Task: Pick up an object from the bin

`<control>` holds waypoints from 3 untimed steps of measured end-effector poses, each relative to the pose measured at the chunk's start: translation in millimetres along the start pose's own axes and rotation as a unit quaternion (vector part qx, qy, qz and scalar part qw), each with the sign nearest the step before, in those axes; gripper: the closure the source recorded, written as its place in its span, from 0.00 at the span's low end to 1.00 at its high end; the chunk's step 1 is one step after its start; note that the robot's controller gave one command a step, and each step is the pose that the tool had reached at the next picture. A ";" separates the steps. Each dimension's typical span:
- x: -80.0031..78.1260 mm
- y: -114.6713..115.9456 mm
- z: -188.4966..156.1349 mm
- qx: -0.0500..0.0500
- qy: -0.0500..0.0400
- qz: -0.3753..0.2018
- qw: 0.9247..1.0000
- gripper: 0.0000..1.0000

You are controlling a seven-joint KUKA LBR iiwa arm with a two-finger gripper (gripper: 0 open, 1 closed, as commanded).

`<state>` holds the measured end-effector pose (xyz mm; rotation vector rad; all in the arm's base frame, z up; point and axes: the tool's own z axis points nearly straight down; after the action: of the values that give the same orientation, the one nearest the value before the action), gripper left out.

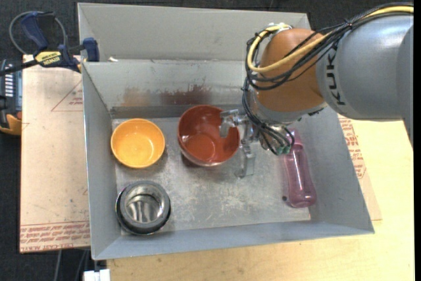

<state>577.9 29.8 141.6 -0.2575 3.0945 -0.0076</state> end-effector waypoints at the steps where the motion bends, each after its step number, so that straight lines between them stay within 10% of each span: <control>1: 11.4 0.1 -13.6 -0.002 0.013 0.001 1.000 0.00; 2: -16.1 -28.7 -6.8 -0.002 0.005 -0.066 0.998 0.00; 3: 1.9 28.4 -10.9 -0.003 0.008 0.002 1.000 0.00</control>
Offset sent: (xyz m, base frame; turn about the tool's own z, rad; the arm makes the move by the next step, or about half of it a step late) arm 0.0327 -0.0363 -0.0145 -0.1821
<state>571.0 57.6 152.2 -0.2518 3.1112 -0.0014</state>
